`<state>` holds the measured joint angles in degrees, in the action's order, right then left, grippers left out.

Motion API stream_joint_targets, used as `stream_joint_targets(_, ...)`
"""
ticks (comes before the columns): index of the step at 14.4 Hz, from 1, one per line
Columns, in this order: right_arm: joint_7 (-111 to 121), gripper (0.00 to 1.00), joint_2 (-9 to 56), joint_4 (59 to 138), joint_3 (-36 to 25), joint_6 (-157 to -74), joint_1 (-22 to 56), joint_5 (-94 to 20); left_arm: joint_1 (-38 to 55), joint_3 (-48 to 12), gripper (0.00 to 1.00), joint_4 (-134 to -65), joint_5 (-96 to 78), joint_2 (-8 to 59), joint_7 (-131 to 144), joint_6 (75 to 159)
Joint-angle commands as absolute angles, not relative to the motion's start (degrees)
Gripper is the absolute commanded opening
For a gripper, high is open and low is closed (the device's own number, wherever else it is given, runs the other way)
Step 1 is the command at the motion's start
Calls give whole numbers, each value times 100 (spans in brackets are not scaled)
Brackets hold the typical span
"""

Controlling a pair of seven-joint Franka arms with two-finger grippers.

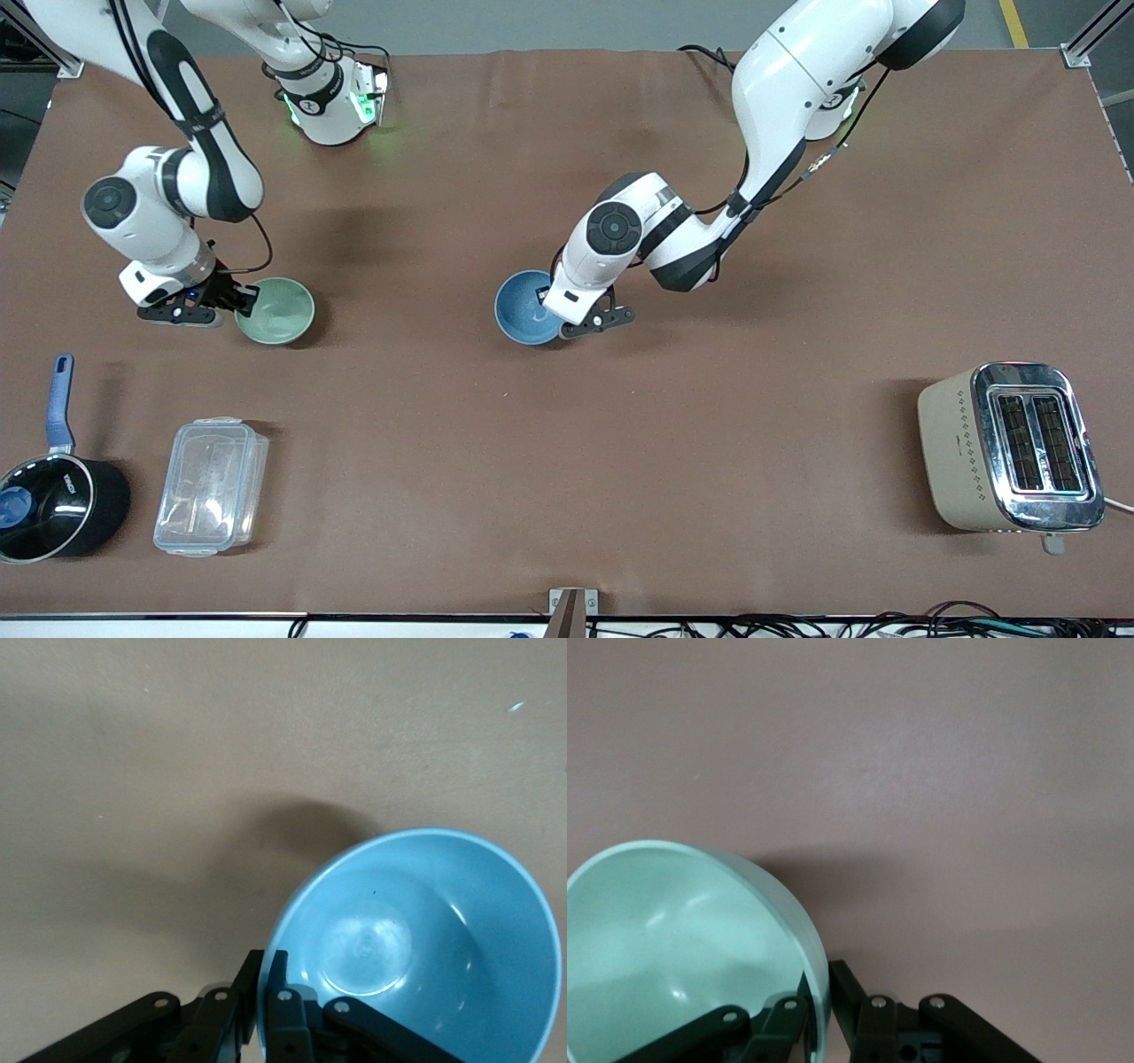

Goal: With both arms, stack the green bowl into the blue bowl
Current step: 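Slide the blue bowl toward the table middle with the left gripper, then open the left gripper while the right gripper lifts the green bowl, then carry the green bowl over the blue bowl with the right gripper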

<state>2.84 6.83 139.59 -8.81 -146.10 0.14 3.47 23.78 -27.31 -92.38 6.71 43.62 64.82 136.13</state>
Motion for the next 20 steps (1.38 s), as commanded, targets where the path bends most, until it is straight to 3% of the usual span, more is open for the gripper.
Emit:
stream_joint_targets(1,36,0,220,13073,-695,-12803,140,352,2496,-2576,11,-9079,615,4526,6469,13746)
stream_joint_targets(2,-139,0,228,12660,-512,-12179,167,299,2505,-2566,23,-9079,615,4526,6460,13755)
stream_joint_targets(3,-349,0,237,12291,-310,-11720,210,99,2496,-2558,58,-9079,615,4492,6460,13755)
stream_joint_targets(4,-543,0,246,12009,-108,-11333,220,-95,2435,-2462,100,-9070,676,4378,6443,13755)
stream_joint_targets(8,-2008,0,307,11602,859,-11162,351,-281,1822,-2241,100,-8966,931,3465,6259,13264)
stream_joint_targets(11,-3098,0,815,11199,1405,-11398,597,-693,1075,-2259,100,-8466,993,3138,5042,12107)
stream_joint_targets(17,-4779,0,1844,10942,1529,-12786,1721,-747,-200,-2259,100,-8235,1011,2199,2875,10742)
stream_joint_targets(20,-5053,0,2003,11012,1529,-13042,2144,-712,-702,-2276,100,-8235,1002,1619,2340,10338)
